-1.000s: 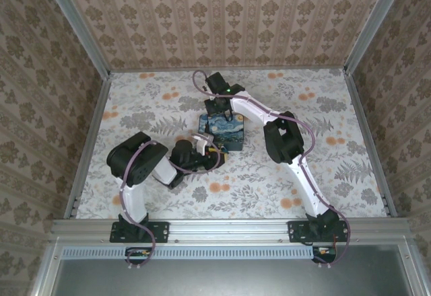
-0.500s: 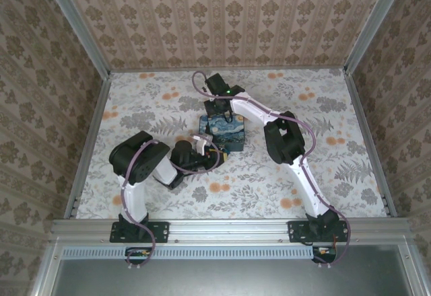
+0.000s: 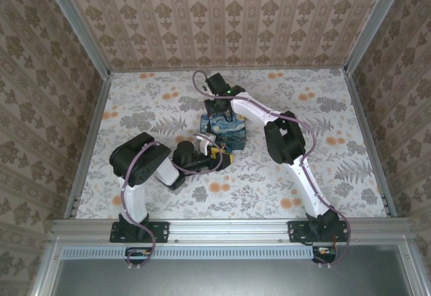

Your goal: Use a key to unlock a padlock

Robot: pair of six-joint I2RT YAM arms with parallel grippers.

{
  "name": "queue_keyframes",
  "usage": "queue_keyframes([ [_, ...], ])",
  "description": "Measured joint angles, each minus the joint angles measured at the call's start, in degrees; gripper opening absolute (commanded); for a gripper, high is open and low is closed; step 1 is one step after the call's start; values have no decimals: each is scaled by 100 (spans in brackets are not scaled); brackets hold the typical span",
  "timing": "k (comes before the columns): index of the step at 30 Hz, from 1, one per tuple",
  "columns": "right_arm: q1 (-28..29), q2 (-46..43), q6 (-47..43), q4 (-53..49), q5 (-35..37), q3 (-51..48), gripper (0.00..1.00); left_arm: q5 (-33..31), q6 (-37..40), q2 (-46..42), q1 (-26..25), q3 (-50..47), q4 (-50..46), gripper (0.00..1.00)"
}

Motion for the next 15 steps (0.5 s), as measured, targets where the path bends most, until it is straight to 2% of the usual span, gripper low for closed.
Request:
queue_keyframes([
  [3, 2, -63, 2, 48, -4, -120, 0, -479, 4, -59, -184, -57, -57, 69],
  [4, 4, -74, 2, 39, -9, -142, 0, -691, 11, -83, -262, -92, -68, 66],
  [6, 15, -85, 0, 28, -22, -170, 0, -1141, 33, -114, -413, -153, -96, 51],
  [8, 42, -87, 0, -9, -35, -203, 0, -1587, 61, -118, -542, -229, -131, 47],
  [10, 52, -87, 0, -26, -37, -223, 0, -1902, 44, -120, -645, -284, -94, 48],
  [12, 52, -87, 0, -22, -39, -225, 0, -2100, 15, -120, -708, -302, -39, 58],
  [15, 46, -87, 0, 0, -22, -227, 0, -2260, -9, -122, -793, -302, 31, 59],
])
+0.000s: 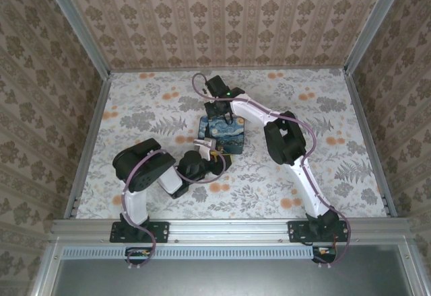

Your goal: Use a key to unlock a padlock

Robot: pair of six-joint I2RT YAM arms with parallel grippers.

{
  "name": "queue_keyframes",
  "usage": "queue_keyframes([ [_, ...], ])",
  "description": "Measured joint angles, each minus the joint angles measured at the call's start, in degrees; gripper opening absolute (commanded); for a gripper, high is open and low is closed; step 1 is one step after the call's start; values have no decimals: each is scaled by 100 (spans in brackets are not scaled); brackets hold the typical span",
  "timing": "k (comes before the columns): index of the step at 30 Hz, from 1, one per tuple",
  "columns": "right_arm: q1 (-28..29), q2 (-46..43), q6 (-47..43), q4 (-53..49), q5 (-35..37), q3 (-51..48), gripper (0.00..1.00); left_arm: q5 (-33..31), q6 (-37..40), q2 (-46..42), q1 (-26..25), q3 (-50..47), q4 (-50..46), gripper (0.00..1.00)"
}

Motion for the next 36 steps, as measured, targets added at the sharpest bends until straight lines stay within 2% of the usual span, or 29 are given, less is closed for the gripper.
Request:
queue_keyframes([
  [1, 0, 0, 0, 2, 2, 0, 0, -35, 0, 0, -11, 2, -2, 54],
  [3, 0, -4, 0, 4, -4, -7, 0, -208, -4, 4, -22, 17, -94, 35],
  [4, 4, -9, 0, 0, -4, -20, 0, -289, -26, 9, -22, 17, -140, 32],
  [10, 7, -31, 0, -4, -4, -35, 0, -503, -9, 17, -31, 46, -264, 33],
  [12, 7, -50, 0, -7, -4, -39, 0, -505, -9, 42, -26, 52, -240, 30],
  [14, 7, -74, 0, -9, -7, -42, 0, -507, -15, 101, 4, 66, -175, 19],
  [17, 7, -85, 2, 37, -9, -70, 0, -424, -9, 175, 63, 105, -92, 10],
  [23, 9, -138, 0, 85, -7, -127, 0, -31, 7, 164, 214, 118, -74, 8],
  [29, -2, -219, 33, 138, -22, -203, 0, 455, -125, 125, 433, 116, -118, 0],
  [36, -192, -881, 229, 278, -214, -785, 0, 944, -407, -118, 807, 74, -529, 0],
])
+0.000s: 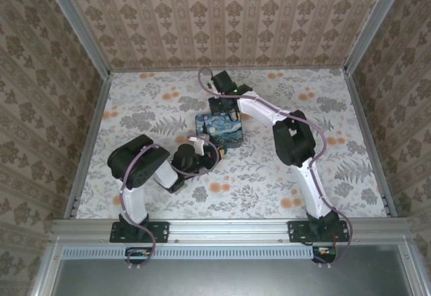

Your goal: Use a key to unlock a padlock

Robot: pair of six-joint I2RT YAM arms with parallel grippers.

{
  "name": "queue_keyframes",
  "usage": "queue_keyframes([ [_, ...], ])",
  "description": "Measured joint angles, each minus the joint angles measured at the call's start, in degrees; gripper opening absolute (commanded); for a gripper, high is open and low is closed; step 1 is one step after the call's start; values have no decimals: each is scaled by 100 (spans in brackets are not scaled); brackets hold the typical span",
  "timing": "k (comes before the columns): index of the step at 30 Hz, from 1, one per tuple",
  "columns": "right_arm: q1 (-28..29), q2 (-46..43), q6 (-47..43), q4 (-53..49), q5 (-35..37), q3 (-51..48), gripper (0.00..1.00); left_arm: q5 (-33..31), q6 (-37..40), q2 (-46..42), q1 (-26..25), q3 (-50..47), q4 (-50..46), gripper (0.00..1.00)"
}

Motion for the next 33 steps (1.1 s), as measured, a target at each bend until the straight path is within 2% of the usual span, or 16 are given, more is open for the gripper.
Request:
queue_keyframes([
  [7, -251, -651, 229, 66, -319, -573, 0, 195, -308, -404, 400, 116, -570, 0],
  [14, -490, -944, 476, 162, -614, -1086, 0, 450, -450, -986, 446, 208, -1355, 0],
  [19, -586, -1694, 667, 509, -833, -2166, 0, 763, -715, -1067, 525, 280, -1543, 0],
  [22, -599, -2441, 802, 763, -1064, -2968, 0, 957, -898, -1067, 612, 313, -1565, 0],
  [27, -667, -3853, 1207, 1534, -1788, -4520, 0, 1281, -1187, -1067, 763, 372, -1567, 0],
  [33, -682, -4398, 1888, 2774, -2804, -6017, 0, 1757, -1515, -1069, 925, 568, -1565, 0],
])
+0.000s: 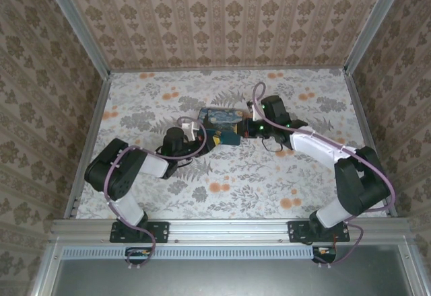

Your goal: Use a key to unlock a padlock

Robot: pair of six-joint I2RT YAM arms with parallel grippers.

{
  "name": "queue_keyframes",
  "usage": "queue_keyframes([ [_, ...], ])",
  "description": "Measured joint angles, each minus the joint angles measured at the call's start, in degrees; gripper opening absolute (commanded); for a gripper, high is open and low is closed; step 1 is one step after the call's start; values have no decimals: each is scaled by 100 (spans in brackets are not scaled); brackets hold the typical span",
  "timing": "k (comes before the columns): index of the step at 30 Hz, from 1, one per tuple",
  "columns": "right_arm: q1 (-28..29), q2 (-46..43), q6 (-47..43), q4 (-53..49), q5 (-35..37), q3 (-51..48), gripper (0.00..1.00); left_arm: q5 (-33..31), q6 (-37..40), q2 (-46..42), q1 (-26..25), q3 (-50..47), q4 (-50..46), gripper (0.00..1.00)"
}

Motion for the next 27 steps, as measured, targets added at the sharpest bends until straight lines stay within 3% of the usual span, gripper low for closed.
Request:
queue_keyframes([
  [5, 35, 74, 503, 1001, -680, -833, 0, 402, -192, -79, 173, 22, -83, 0],
  [11, 81, 409, 942, 2135, -1207, -1054, 0, 839, -507, -138, 367, 28, -87, 0],
  [27, 107, 1279, 2173, 4688, -1349, -1578, 0, 1300, -1429, -4, 601, 26, 660, 0],
])
